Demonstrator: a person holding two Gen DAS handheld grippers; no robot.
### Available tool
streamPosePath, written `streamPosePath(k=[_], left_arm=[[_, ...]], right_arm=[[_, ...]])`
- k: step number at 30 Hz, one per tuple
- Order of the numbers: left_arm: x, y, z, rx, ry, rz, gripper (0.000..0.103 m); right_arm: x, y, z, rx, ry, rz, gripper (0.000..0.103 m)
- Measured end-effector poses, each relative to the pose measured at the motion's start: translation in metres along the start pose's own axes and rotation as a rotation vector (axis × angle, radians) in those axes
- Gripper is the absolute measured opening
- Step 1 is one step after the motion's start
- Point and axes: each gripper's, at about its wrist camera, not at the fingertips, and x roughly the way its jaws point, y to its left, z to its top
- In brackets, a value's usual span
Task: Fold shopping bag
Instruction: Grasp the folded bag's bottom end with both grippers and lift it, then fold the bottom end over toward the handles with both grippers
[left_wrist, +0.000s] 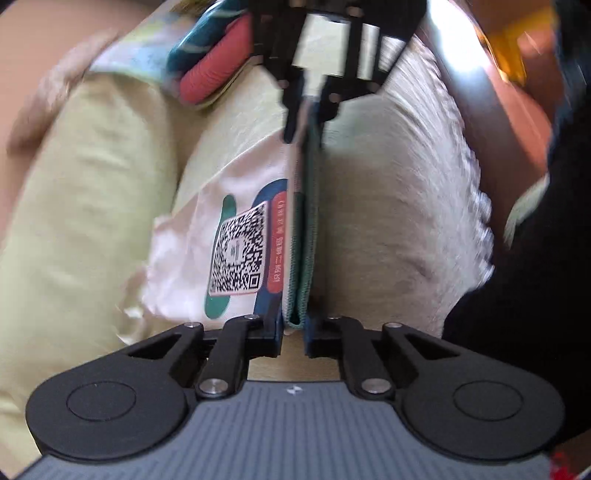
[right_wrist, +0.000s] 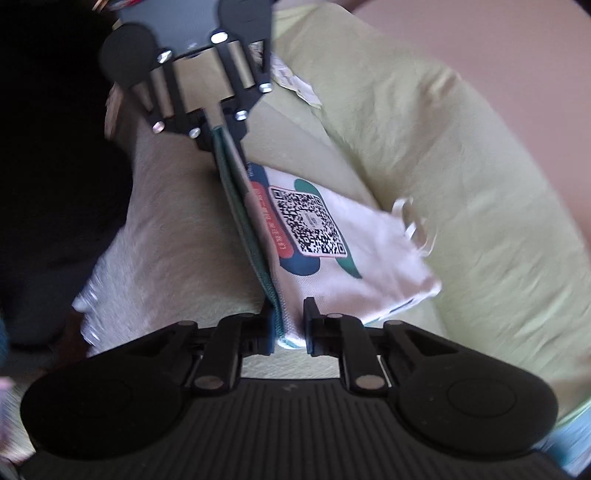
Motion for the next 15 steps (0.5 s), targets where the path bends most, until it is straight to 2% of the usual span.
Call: streamPosePath(k=[1, 3, 5, 6, 9, 15], left_arm=[[-0.004, 0.013, 0.001, -0.079, -0.002, -0.050, 0.008], [-0.008, 0.037, -0.001, -0.241, -0.005, -0.150, 0.008], [-0.002, 0.062, -0.007, -0.400, 0.011, -0.251, 0.008], [0.002, 0.069, -0.010, -0.444, 0.022, -0.282, 0.008], [0.016, 0.082, -0.018, -0.555, 0.059, -0.344, 0.008], [0.029, 0.098, -0.036, -0.747, 0.072, -0.432, 0.010]], right_arm=[[-0.001, -0.011, 0.003, 0.067, 0.014, 0.042, 0.013], [-0.001, -0.051, 0.003, 0.327, 0.044, 0.214, 0.013], [0.007, -0.080, -0.003, 0.509, 0.068, 0.325, 0.013], [0.018, -0.100, -0.010, 0.643, 0.094, 0.415, 0.013], [0.046, -0.136, -0.025, 0.888, 0.170, 0.565, 0.012], [0.080, -0.157, -0.047, 1.184, 0.308, 0.666, 0.011]])
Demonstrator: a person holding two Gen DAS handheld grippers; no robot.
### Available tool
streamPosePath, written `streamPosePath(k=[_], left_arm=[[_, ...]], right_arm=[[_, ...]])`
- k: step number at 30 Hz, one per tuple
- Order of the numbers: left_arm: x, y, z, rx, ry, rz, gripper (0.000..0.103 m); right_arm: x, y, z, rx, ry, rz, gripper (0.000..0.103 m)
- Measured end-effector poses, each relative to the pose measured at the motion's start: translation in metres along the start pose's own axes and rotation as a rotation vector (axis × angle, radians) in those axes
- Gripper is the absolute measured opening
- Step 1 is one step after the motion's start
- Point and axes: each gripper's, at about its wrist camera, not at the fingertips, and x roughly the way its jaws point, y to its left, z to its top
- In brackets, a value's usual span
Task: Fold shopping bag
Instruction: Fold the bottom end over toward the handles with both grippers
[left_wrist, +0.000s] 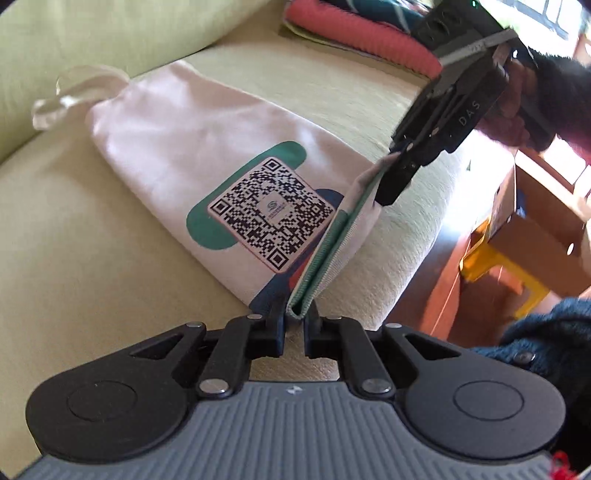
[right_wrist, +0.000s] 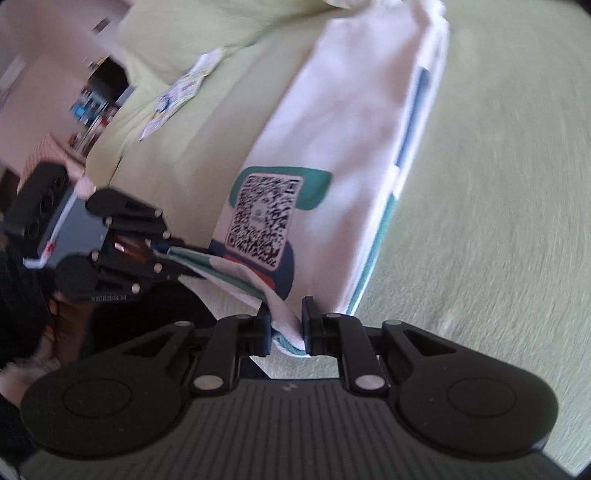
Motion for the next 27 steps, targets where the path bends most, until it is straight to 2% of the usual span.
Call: streamPosePath(k=[2, 4, 6, 8, 10, 14, 16, 20, 22, 25, 27], left_arm=[[0.000, 0.010, 0.002, -0.076, 0.003, -0.033, 0.012], [-0.005, 0.010, 0.006, -0.096, -0.007, -0.023, 0.013], [-0.017, -0.003, 0.010, -0.047, -0.028, 0.046, 0.012], [-0.033, -0.026, 0.012, 0.060, -0.067, 0.141, 0.007], [-0.041, -0.043, 0.013, 0.137, -0.097, 0.191, 0.006], [-0.034, -0.064, 0.021, 0.210, -0.137, 0.144, 0.006], [-0.021, -0.066, 0.026, 0.227, -0.129, 0.155, 0.006], [0.009, -0.058, 0.031, 0.193, -0.089, 0.194, 0.006], [0.018, -0.052, 0.029, 0.158, -0.056, 0.210, 0.006], [0.023, -0.045, 0.024, 0.090, -0.054, 0.223, 0.006], [0.023, -0.043, 0.025, 0.055, -0.054, 0.237, 0.006]], right_arm=[[0.004, -0.012, 0.004, 0.118, 0.023, 0.019, 0.011], [0.008, -0.020, 0.002, 0.190, 0.035, 0.028, 0.010], [0.011, -0.032, 0.001, 0.292, 0.049, 0.048, 0.008], [0.017, -0.040, 0.000, 0.359, 0.065, 0.060, 0.007], [0.020, -0.045, 0.001, 0.399, 0.083, 0.062, 0.007], [0.023, -0.043, 0.007, 0.411, 0.122, 0.036, 0.007], [0.023, -0.040, 0.011, 0.404, 0.142, 0.015, 0.007], [0.023, -0.033, 0.020, 0.394, 0.173, -0.024, 0.006], [0.020, -0.027, 0.019, 0.376, 0.150, -0.035, 0.007], [0.014, -0.019, 0.017, 0.345, 0.109, -0.049, 0.009], [0.001, -0.002, 0.006, 0.256, -0.025, -0.090, 0.019]])
